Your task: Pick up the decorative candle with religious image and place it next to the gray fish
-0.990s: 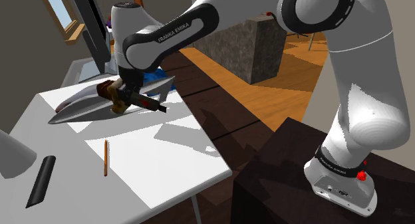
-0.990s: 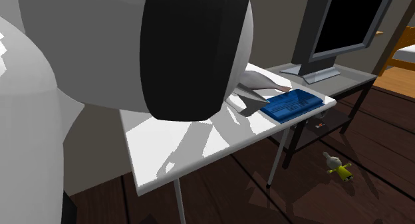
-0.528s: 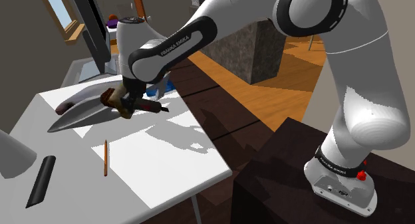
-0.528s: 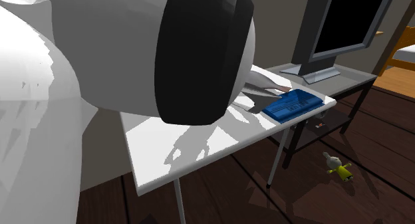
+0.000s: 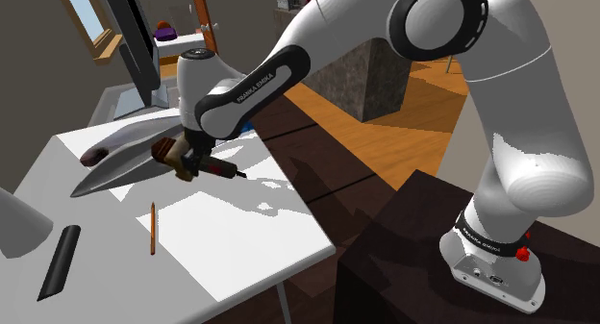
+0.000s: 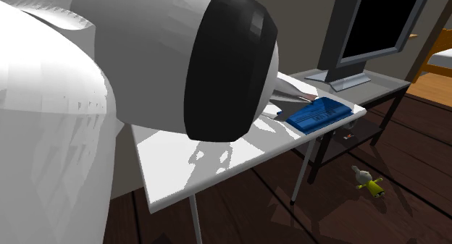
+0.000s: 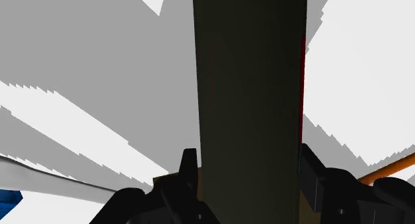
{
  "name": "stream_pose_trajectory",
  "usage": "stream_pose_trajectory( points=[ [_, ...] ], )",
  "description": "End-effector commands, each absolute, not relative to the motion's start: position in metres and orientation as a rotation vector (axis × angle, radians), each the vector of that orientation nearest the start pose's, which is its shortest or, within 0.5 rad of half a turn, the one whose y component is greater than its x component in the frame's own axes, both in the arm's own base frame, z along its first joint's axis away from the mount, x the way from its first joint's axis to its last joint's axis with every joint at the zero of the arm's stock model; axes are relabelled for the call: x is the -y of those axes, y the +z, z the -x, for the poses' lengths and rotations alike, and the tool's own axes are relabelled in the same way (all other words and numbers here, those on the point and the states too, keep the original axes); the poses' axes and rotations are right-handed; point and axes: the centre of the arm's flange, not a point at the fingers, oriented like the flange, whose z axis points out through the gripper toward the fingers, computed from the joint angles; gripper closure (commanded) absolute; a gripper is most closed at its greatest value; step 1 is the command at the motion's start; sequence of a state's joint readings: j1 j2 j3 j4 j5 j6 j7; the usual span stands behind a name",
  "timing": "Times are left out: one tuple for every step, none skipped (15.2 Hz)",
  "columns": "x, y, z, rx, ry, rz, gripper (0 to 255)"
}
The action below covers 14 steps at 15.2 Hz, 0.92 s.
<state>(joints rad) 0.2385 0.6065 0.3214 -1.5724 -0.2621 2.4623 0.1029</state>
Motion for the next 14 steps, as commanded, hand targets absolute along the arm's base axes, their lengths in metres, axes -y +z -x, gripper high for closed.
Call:
stream_pose_trajectory(
  points=[
    [-0.3511, 0.3282, -0.6338, 0.824, -0.476, 2.909, 255],
    [-0.3511, 0.3282, -0.6338, 0.824, -0.476, 2.909, 255],
    [-0.3511, 0.3282, -0.6338, 0.824, -0.476, 2.909, 255],
    [-0.3511, 0.3282, -0.6338, 0.824, -0.476, 2.909, 255],
    [-0.3511, 0.3282, -0.6338, 0.824, -0.476, 2.909, 255],
    [-0.3511, 0.3282, -0.6338, 0.824, -0.476, 2.909, 255],
    [-0.3511, 0.3282, -0.6338, 0.824, -0.476, 2.909, 255],
    [-0.3511, 0.3282, -0.6338, 0.824, -0.476, 2.909, 255],
    [-0.3510, 0.3281, -0.6339, 0.824, -0.476, 2.909, 0],
    [-0.3510, 0.3281, -0.6339, 0.824, -0.476, 2.909, 0],
    [-0.3511, 0.3281, -0.6340, 0.824, -0.476, 2.909, 0],
    [-0.3512, 0.3280, -0.6341, 0.824, -0.476, 2.909, 0],
    [-0.3511, 0.3279, -0.6341, 0.824, -0.476, 2.909, 0],
    [-0.3511, 0.3282, -0.6338, 0.824, -0.476, 2.909, 0]
  ],
)
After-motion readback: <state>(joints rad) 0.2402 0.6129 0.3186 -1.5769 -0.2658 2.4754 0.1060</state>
